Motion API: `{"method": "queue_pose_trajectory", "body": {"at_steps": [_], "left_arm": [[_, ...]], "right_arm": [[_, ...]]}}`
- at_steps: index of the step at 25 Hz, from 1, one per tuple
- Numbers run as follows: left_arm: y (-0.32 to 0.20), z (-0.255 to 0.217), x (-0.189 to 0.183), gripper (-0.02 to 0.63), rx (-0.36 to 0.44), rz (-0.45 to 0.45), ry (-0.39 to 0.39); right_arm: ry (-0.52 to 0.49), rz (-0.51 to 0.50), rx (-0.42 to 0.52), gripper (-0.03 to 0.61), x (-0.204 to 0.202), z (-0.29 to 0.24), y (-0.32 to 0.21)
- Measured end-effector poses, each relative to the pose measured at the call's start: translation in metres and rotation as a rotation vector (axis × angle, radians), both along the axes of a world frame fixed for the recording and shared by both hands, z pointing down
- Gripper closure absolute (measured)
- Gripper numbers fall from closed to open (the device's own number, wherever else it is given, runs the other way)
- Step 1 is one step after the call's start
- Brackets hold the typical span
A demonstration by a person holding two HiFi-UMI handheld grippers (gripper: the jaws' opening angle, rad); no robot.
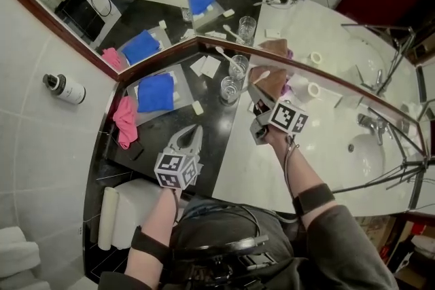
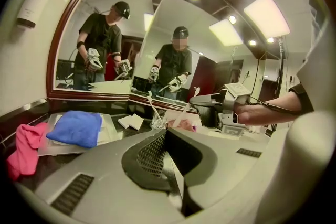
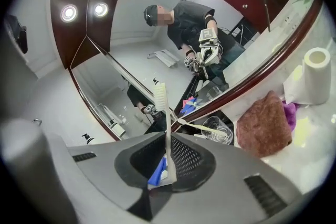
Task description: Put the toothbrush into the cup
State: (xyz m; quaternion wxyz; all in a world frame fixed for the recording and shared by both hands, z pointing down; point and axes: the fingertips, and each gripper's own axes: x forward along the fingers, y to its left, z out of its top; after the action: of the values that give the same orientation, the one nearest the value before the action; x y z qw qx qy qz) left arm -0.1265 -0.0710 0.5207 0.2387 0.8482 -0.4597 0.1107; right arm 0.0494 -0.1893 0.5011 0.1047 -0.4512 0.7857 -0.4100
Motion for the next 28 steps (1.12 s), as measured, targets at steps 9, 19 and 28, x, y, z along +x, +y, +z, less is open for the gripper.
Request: {"method": "queue_pose_trajectory", "body": {"at_steps": [9, 19, 28], "left_arm": [[0.007, 0.011, -0.016, 0.614, -0.02, -0.045, 0.012], [0.024, 0.034, -0.045, 0.614, -0.076, -0.115, -0.019], [0.031, 0.047, -0.057, 0.614, -0.108, -0.156, -0.039]], "right_arm": [[0.037, -0.162, -0.144, 0.523, -0.039, 0.05, 0.071], [-0.043, -0.373, -0.313, 0.523, -0.113, 0.116, 0.12], [-0.061, -0.495, -0.42, 0.523, -0.15, 0.153, 0.126]]}}
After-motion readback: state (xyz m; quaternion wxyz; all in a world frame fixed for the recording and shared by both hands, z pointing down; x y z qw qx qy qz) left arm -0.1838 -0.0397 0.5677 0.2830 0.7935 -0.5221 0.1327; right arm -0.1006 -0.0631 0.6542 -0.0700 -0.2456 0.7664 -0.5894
